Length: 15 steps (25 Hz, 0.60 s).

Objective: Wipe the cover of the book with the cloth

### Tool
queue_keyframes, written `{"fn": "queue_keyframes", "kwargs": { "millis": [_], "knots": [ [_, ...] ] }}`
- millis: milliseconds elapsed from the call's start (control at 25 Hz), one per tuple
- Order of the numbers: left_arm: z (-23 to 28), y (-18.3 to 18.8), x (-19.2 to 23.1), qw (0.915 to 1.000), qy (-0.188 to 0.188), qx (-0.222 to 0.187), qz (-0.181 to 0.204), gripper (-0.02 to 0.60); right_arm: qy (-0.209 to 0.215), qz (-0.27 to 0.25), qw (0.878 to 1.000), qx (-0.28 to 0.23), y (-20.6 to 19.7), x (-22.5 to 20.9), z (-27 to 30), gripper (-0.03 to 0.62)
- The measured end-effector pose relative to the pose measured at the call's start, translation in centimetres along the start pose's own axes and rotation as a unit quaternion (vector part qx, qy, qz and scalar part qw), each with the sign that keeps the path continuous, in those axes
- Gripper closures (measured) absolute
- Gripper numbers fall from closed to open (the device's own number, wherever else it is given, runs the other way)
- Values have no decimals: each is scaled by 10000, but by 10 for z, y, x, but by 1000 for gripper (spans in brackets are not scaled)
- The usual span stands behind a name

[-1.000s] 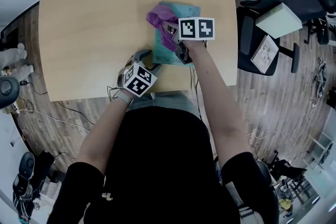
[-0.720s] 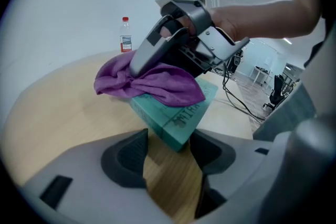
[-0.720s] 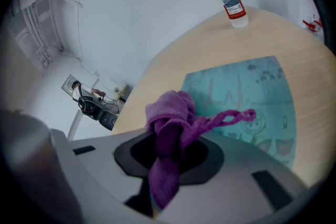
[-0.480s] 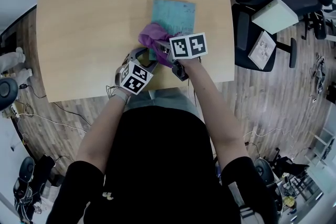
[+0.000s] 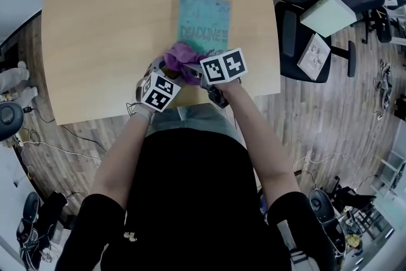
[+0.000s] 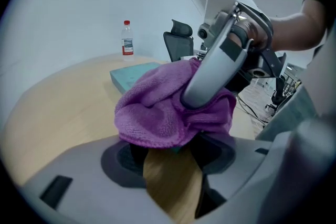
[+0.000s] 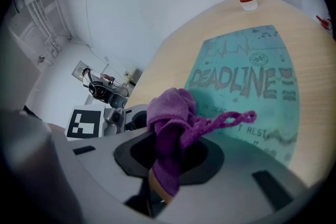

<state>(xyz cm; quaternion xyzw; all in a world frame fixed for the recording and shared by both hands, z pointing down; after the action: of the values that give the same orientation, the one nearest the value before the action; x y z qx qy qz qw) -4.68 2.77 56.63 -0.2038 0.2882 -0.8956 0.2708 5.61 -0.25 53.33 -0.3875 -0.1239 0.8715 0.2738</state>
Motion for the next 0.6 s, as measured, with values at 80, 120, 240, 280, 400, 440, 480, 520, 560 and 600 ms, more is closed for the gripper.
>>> {"fn": "queue_keyframes", "kwargs": {
  "millis": [80,120,240,280,400,440,480,520,560,600],
  "knots": [
    [0,0,0,10000,6,-12,2,321,30,-3,10000,33,-6,1,-2,491],
    [1,0,0,10000,9,-15,-4,321,28,3,10000,32,-8,2,-4,491],
    [2,1,-1,10000,19,-1,-18,321,-7,91,9999,-69,-15,0,-9,491],
    [1,1,-1,10000,20,8,-17,321,-19,150,9998,-124,-18,0,-11,491],
    [0,1,0,10000,31,31,-9,321,-60,332,9991,-264,-26,-1,-19,491],
    [-1,1,0,10000,38,47,-9,321,-74,396,9987,-304,-30,-2,-23,491],
    [-1,1,0,10000,44,68,-9,321,-91,469,9983,-346,-33,-4,-27,491],
    [0,1,-1,9999,47,94,-7,321,-114,547,9977,-390,-37,-6,-32,491],
    [0,1,-1,9999,48,121,-6,321,-143,623,9970,-437,-41,-9,-36,491],
    [0,2,-1,9999,50,144,-8,321,-179,691,9963,-485,-44,-11,-41,491]
  ]
}}
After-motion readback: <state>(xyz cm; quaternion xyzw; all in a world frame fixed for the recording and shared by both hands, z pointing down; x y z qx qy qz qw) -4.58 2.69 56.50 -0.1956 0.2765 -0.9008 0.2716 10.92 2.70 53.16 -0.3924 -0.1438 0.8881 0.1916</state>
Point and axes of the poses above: the fingertips, and each gripper's own axes: z forward along the fingers, x to its left, y out of its top, the point moved 7 cm from there along -z, backward along the fingers, and after that the axes turned 10 degrees about -z, right-handed, at the moved point
